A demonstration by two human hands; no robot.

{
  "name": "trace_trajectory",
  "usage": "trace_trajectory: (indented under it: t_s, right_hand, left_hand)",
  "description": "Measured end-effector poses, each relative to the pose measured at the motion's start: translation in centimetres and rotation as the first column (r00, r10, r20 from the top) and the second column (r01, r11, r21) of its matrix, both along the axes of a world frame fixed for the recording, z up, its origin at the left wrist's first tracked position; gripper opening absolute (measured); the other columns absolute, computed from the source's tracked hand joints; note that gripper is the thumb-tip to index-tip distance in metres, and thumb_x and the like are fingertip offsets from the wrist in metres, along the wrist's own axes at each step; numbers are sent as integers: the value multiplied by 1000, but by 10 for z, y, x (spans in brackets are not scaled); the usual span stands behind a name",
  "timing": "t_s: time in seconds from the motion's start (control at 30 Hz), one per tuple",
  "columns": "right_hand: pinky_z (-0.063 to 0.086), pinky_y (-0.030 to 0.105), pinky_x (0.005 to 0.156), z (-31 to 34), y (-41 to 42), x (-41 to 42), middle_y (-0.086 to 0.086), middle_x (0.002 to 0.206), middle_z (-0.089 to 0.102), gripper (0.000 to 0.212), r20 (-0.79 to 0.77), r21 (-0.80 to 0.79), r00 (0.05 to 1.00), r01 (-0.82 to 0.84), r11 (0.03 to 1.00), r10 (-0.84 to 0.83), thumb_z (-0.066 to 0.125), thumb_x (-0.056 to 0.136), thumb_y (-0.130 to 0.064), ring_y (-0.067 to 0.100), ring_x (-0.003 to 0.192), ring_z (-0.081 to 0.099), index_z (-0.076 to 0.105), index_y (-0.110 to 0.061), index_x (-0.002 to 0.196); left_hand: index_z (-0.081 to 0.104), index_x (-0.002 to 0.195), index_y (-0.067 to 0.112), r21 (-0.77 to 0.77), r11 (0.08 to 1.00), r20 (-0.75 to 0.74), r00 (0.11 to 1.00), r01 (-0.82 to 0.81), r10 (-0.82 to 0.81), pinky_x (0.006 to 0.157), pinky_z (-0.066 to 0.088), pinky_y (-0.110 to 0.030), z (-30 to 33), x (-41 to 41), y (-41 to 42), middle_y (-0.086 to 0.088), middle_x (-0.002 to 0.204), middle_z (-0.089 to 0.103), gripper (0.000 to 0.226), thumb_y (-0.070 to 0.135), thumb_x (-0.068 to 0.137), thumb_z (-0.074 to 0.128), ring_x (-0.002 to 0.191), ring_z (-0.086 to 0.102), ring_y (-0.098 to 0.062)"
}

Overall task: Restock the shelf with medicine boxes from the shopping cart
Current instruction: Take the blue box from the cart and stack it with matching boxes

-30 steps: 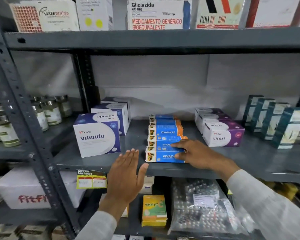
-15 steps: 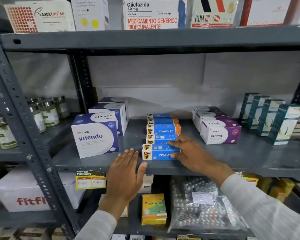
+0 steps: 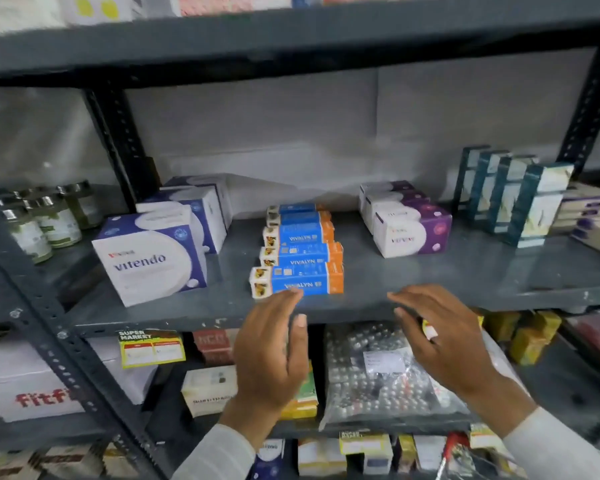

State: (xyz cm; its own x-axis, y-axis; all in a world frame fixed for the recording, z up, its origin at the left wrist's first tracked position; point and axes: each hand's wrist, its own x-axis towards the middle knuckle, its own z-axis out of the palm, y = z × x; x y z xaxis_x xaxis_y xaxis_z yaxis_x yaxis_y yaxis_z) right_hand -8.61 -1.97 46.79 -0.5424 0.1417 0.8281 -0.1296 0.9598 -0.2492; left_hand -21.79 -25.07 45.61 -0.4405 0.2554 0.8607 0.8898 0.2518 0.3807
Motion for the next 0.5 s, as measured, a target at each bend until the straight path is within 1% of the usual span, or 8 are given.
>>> trace_trajectory:
  t_s: [0.07,0.13,0.23,0.3,0.37,0.43,0.47,0.5]
  right_hand:
    - [47,20,99,-35,14,29,1,104,75,19,35,-47,999,17,999,-16,66,94,-13,15,100,67,78,-9,107]
    - [54,30,94,-76,31,62,1,104,76,19,138,-127,989,60,990,-42,64,95,-12,19,99,69,78,-10,107]
    - [57,36,83,-142,64,119,5,102,76,20,366,-258,926,199,946,-95,63,94,-12,24,90,72,78,-11,107]
    - [59,41,81,-190,88,161,9,105,77,22,531,-345,837,357,868,-133,64,92,-8,31,91,73,78,-11,109]
    - [59,42,84,-240,112,202,13,106,78,25,689,-407,711,538,739,-138,66,90,-3,35,94,74,78,-11,111]
    - [58,42,89,-288,131,241,15,107,78,30,829,-423,556,694,583,-60,71,85,-4,36,98,74,77,-12,114]
    - [57,39,92,-310,137,258,15,109,78,34,876,-416,482,749,515,7,72,84,-5,34,101,74,75,-12,117]
    - [55,34,91,-332,141,275,14,112,77,37,910,-390,409,789,474,68,72,84,-6,32,104,73,74,-13,120]
  left_hand:
    - [67,129,13,-117,988,32,995,103,-100,103,46,-26,-31,22,23,0,126,71,32,18,99,56,120,64,-14]
    - [67,130,16,-277,939,131,976,202,-172,106,46,-26,-73,49,45,1,130,71,33,20,99,57,122,63,-15]
    - [67,133,18,-524,787,332,929,327,-166,109,43,-27,-147,98,80,-2,135,70,37,29,100,56,126,63,-19]
    - [63,138,16,-654,623,468,876,430,-113,111,41,-30,-200,135,100,-6,141,66,43,36,101,52,132,60,-23]
    - [58,145,17,-713,456,570,819,533,-67,115,37,-32,-250,172,115,-6,149,59,46,37,104,49,139,54,-22]
    - [52,150,19,-735,319,625,780,598,-21,121,31,-32,-293,204,125,-2,156,53,49,41,106,45,145,47,-19]
    - [49,152,20,-747,255,637,771,615,6,123,27,-35,-313,217,129,-1,158,50,52,44,106,42,147,44,-18]
    - [46,154,20,-751,197,649,760,631,38,125,23,-37,-329,230,132,-1,161,47,55,46,106,39,149,40,-18]
